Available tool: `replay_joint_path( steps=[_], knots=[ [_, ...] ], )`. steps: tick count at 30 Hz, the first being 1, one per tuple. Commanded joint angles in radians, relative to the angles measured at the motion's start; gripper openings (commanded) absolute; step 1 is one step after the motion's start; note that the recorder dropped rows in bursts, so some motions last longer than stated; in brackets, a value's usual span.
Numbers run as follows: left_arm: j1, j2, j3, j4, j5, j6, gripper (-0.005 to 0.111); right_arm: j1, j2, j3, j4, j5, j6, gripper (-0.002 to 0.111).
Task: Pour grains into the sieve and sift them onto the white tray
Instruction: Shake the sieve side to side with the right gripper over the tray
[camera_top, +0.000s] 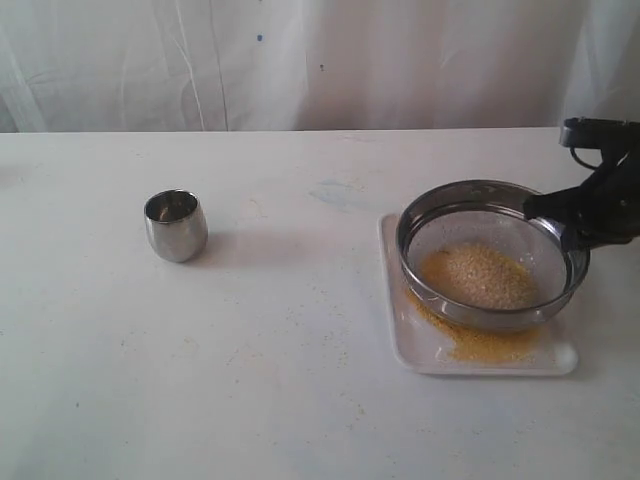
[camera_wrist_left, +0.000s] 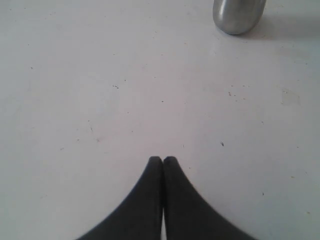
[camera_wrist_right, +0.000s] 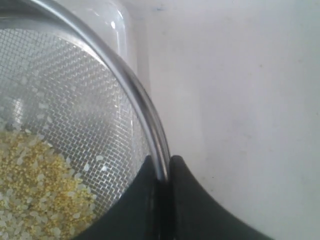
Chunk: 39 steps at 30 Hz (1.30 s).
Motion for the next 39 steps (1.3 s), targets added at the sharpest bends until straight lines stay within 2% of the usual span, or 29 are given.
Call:
replay_joint_path(
  steps=[1,5,10,14,19,23,28,31,33,37,39],
  knots=[
    [-0.006,-0.004,0.005,-0.006,0.034,0.001,0.0,-0.004,-0.011,-0.059,0.015,0.119,-0.009,0.0],
    [-0.006,-0.004,0.005,-0.006,0.034,0.001,0.0,-0.004,-0.011,-0.052,0.017,0.143,-0.009,0.0],
    [-0.006,-0.004,0.005,-0.006,0.034,0.001,0.0,-0.014,-0.011,-0.084,0.039,0.055,-0.009,0.0],
    [-0.006,-0.004,0.005,-0.006,0.034,0.001,0.0,-0.014,-0.011,-0.069,0.068,0.191,-0.044,0.0],
    [-0.006,-0.004,0.005,-0.006,0.034,0.001,0.0,-0.024,-0.011,-0.079,0.088,0.021,-0.015,0.0],
    [-0.006,-0.004,0.005,-0.006,0.034,0.001,0.0,-0.024,-0.011,-0.079,0.093,0.191,-0.062,0.0],
    [-0.006,-0.004,0.005,-0.006,0.032,0.001,0.0,-0.035,-0.011,-0.094,0.09,0.034,-0.026,0.0],
    [-0.006,-0.004,0.005,-0.006,0.032,0.001,0.0,-0.035,-0.011,-0.102,0.093,0.118,0.021,0.0],
    [-0.006,-0.004,0.005,-0.006,0.032,0.001,0.0,-0.033,-0.011,-0.091,0.097,0.189,-0.019,0.0],
    [-0.006,-0.004,0.005,-0.006,0.032,0.001,0.0,-0.035,-0.011,-0.084,0.1,0.079,-0.045,0.0],
    [-0.006,-0.004,0.005,-0.006,0.032,0.001,0.0,-0.035,-0.011,-0.086,0.113,0.081,-0.013,0.0]
  ],
)
